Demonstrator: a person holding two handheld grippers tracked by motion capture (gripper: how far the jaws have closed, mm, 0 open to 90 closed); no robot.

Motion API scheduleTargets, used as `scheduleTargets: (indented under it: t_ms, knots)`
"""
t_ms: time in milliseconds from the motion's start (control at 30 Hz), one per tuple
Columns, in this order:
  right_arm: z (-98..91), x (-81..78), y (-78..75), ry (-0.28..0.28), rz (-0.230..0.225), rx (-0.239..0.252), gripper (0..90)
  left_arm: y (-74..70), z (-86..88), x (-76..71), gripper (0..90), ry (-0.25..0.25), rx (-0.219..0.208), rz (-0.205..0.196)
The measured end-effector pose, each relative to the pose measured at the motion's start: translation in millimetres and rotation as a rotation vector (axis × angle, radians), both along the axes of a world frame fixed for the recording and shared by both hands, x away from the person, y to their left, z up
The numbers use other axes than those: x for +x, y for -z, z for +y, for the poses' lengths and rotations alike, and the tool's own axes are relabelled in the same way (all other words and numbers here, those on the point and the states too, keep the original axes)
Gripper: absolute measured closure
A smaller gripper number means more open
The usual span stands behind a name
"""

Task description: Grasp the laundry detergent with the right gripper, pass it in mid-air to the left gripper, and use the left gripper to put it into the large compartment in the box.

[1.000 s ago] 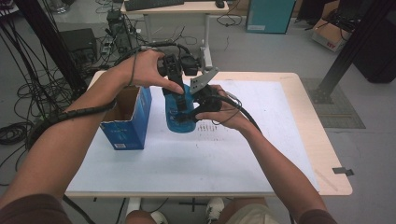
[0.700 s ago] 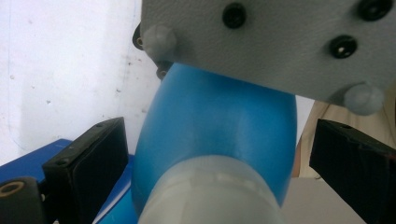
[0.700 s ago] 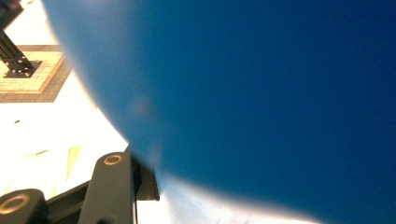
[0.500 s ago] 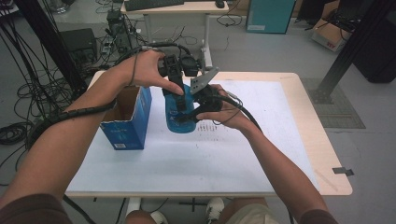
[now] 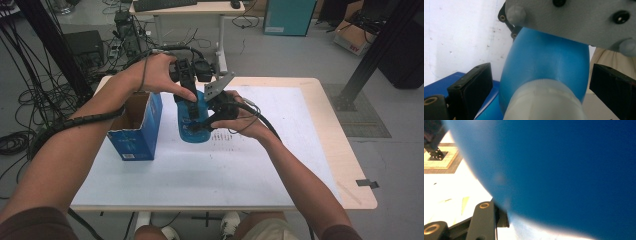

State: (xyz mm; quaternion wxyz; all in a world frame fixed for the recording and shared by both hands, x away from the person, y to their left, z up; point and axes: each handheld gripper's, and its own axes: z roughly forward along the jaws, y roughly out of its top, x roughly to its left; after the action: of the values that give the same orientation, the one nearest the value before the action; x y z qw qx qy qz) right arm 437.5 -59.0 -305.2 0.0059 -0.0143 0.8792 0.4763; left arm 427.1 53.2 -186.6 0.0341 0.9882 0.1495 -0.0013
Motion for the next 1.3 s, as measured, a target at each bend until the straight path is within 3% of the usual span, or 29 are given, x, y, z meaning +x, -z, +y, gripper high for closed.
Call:
scheduleTargets:
  t_ms: [433,467,533,733,867,900,933,1067,1300]
  knots:
    - [0.9,0.0,0.2,-0.005,-0.003,0.000,43.5,2.2,1.9,0.0,7.0,0.002,-0.002,0.015]
    - [0.1,-2.0,-0.2,0.006,0.025,-0.014,43.4,2.1,1.7,-0.3,7.0,-0.003,-0.004,0.016]
    - [0.1,-2.5,-0.4,0.007,0.027,-0.016,43.4,2.1,1.3,-0.2,7.1,-0.001,-0.002,0.015]
    - [1.1,1.2,-0.1,-0.015,-0.023,0.007,43.4,2.4,-0.1,-0.8,7.2,0.003,0.001,0.018]
    - [0.4,0.2,-0.6,-0.012,-0.012,0.005,43.4,2.1,0.7,-0.4,7.2,-0.001,-0.010,0.018]
    - [-0.9,-3.0,-1.2,0.005,0.028,-0.019,43.4,2.4,0.9,-0.6,7.2,-0.002,-0.005,0.014]
    - [-0.8,-3.2,-1.2,0.004,0.029,-0.018,43.5,1.9,1.1,0.0,7.3,0.005,0.002,0.022]
    - [1.1,0.0,-0.5,-0.018,-0.016,0.010,43.4,1.8,0.5,-1.2,8.9,0.005,-0.006,0.016]
    - [-0.1,-1.0,-1.7,-0.014,-0.008,0.006,43.4,-0.2,-1.0,-1.3,15.1,0.013,-0.001,0.002]
